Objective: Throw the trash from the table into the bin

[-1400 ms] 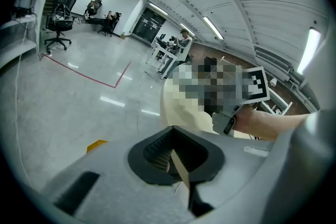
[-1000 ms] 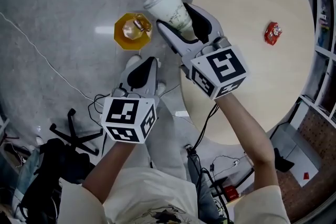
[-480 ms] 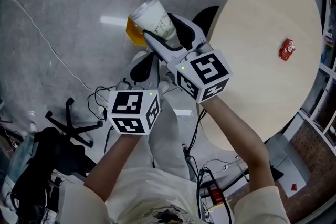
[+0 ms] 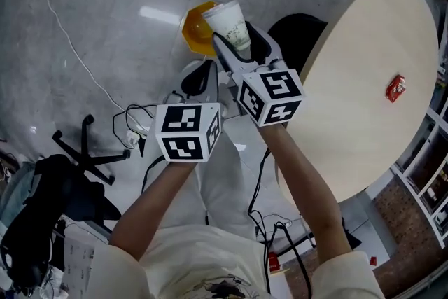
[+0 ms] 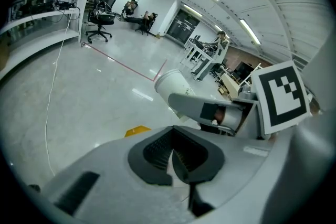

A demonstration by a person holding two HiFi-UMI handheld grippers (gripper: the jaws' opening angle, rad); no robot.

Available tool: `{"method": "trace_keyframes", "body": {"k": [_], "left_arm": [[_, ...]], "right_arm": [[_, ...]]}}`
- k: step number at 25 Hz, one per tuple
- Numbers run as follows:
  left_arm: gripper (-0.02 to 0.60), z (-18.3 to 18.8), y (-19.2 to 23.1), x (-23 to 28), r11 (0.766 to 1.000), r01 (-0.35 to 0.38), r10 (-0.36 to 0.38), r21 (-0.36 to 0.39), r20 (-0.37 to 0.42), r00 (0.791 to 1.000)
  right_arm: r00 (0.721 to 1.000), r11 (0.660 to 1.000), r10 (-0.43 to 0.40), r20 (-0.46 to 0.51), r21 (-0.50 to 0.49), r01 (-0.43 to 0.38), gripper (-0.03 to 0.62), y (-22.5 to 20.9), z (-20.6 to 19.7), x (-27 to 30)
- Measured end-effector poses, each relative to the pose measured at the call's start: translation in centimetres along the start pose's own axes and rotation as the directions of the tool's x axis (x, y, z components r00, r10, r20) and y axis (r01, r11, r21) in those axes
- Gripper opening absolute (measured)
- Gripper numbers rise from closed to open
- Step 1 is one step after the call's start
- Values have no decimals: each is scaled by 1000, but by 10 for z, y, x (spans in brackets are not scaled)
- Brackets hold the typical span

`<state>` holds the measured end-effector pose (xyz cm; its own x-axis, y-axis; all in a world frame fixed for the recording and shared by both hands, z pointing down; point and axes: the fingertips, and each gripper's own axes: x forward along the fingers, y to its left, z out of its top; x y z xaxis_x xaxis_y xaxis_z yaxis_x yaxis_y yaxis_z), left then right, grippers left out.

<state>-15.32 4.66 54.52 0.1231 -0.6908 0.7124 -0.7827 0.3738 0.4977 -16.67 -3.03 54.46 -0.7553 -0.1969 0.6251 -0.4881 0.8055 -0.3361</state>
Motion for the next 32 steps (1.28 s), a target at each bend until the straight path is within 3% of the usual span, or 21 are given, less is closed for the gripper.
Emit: {"method": "trace_keyframes", "body": {"k": [15, 24, 32], "left_arm": [[6, -67, 71, 72, 999, -47, 45, -21, -67, 997], [6, -102, 121, 113, 998, -53, 56, 31, -118, 991], [6, -130, 151, 147, 996, -50, 63, 80, -160, 985]], "right_arm": [[974, 981, -148, -170, 96, 165, 299, -57, -126, 76], [933, 965, -194, -302, 113, 237, 301, -86, -218, 127], [914, 962, -195, -356, 112, 249, 301, -96, -253, 158]]}}
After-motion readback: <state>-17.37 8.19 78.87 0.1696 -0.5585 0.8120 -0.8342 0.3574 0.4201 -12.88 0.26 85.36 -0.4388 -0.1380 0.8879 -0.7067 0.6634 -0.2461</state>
